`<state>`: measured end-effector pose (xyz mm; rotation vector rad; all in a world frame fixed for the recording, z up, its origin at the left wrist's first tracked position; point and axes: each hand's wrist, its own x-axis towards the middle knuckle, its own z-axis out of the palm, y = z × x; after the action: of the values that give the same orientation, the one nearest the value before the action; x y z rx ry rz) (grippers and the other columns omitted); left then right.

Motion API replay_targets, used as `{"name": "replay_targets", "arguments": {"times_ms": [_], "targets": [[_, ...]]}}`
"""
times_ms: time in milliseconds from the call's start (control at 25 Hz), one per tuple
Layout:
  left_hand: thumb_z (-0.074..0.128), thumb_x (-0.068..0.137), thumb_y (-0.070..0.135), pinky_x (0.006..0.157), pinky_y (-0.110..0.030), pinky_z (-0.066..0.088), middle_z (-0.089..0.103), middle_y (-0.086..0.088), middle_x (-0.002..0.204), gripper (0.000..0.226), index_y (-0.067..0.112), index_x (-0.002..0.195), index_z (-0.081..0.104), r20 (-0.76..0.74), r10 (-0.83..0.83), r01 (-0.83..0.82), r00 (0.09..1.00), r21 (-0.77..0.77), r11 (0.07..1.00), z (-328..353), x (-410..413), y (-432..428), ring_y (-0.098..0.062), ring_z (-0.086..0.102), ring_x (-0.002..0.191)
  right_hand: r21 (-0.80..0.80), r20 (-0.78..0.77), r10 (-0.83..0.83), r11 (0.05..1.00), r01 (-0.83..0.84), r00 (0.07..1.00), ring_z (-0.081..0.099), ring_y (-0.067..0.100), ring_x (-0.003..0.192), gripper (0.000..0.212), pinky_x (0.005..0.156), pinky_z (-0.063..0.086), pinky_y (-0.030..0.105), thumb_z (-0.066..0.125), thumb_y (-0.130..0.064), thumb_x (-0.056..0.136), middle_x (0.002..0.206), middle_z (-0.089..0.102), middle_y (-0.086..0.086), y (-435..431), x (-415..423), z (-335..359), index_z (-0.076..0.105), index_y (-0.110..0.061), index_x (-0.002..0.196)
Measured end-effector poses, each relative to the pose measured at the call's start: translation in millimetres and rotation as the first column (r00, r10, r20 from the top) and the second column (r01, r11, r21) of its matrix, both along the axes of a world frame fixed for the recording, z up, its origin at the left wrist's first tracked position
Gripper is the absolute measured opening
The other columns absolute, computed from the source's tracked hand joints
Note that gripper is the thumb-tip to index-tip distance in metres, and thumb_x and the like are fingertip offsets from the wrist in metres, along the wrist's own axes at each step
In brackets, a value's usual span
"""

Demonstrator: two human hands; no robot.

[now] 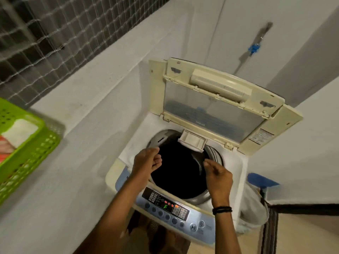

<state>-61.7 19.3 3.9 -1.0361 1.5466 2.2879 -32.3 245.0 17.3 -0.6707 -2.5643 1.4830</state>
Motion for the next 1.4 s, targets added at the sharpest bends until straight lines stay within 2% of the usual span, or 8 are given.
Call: {"name": "replay_targets", "arguments": {"times_ms": [240,520,680,840,960,1160,1240,1400], "targets": [[0.067,0.090,0.017,0.076,-0.041,0.049,0.066,-0.010,0.077,0.012,0.008,0.098,0.068,-0.241,0.104,-0.153,0.965,-0.192,0.969,98.1,107.6,-46.3,-0.025,0.058,0.075,-0.054,0.103,0.159,0.986,-0.155,0.982,0.067,0.017,0.083,0.016,0.079,0.050,0.027,0.072,-0.019,0.089,0.095,0.076,0.004,-26.9,24.4,-2.7,0.077,-0.019,0.104],[0.067,0.089,0.011,0.078,-0.036,0.056,0.073,-0.006,0.086,0.010,0.019,0.095,0.070,-0.467,0.183,-0.403,0.865,-0.430,0.808,194.0,184.6,-114.0,-0.015,0.067,0.077,-0.105,-0.034,0.497,0.861,-0.497,0.867,0.074,0.019,0.084,0.012,0.085,0.059,0.041,0.073,-0.013,0.087,0.085,0.078,-0.001,-139.2,23.4,44.9,0.078,-0.023,0.090],[0.067,0.087,0.003,0.069,-0.015,0.052,0.070,0.010,0.074,0.015,0.017,0.093,0.068,-0.601,0.176,-0.520,0.779,-0.463,0.718,223.5,213.3,-171.5,-0.001,0.063,0.069,-0.183,-0.219,0.598,0.751,-0.635,0.771,0.076,0.023,0.084,0.019,0.080,0.061,0.038,0.069,-0.005,0.089,0.088,0.078,0.004,-210.3,29.5,85.8,0.075,-0.024,0.092],[0.072,0.087,0.013,0.065,-0.012,0.051,0.071,0.005,0.084,0.019,0.029,0.097,0.069,-0.594,0.133,-0.568,0.794,-0.644,0.513,228.5,236.2,-246.9,-0.006,0.066,0.074,-0.283,-0.286,0.626,0.668,-0.688,0.725,0.071,0.025,0.073,0.027,0.071,0.060,0.040,0.063,-0.003,0.093,0.082,0.077,0.006,-275.4,39.9,138.3,0.075,-0.026,0.085],[0.076,0.084,0.020,0.066,-0.012,0.047,0.067,0.013,0.085,0.021,0.037,0.095,0.067,-0.450,0.033,-0.439,0.892,-0.847,0.301,224.3,234.8,-301.1,-0.002,0.060,0.069,0.234,-0.363,0.747,0.651,-0.722,0.557,0.061,-0.003,0.062,0.010,0.065,0.046,0.007,0.068,-0.031,0.089,0.071,0.071,-0.016,-321.1,48.2,175.8,0.076,-0.030,0.083],[0.084,0.071,0.041,0.073,-0.026,0.043,0.061,0.009,0.090,0.034,0.032,0.102,0.075,-0.131,-0.217,-0.104,0.967,-0.986,0.133,228.7,193.9,-331.2,-0.015,0.061,0.083,0.886,-0.171,0.950,0.264,-0.381,0.261,0.059,0.023,0.051,0.024,0.063,0.043,0.032,0.081,-0.040,0.073,0.059,0.070,-0.005,-390.8,49.0,202.7,0.074,-0.022,0.058],[0.083,0.071,0.043,0.075,-0.026,0.045,0.063,0.007,0.092,0.034,0.031,0.102,0.076,-0.086,-0.260,-0.051,0.962,-0.989,0.138,229.5,180.9,-331.1,-0.016,0.063,0.088,0.910,0.191,0.917,-0.031,-0.414,0.351,0.064,0.028,0.075,0.039,0.070,0.037,0.032,0.068,-0.058,0.078,0.076,0.071,-0.001,-413.1,45.2,197.4,0.072,-0.019,0.076],[0.079,0.075,0.044,0.077,-0.031,0.050,0.068,0.006,0.087,0.026,0.028,0.095,0.078,-0.107,-0.251,-0.066,0.962,-0.984,0.167,225.9,169.0,-338.9,-0.015,0.065,0.086,0.805,0.401,0.820,-0.102,-0.584,0.409,0.059,0.033,0.105,0.047,0.072,0.026,0.035,0.064,-0.061,0.080,0.104,0.069,0.004,-431.6,36.0,180.0,0.061,-0.019,0.101]]}}
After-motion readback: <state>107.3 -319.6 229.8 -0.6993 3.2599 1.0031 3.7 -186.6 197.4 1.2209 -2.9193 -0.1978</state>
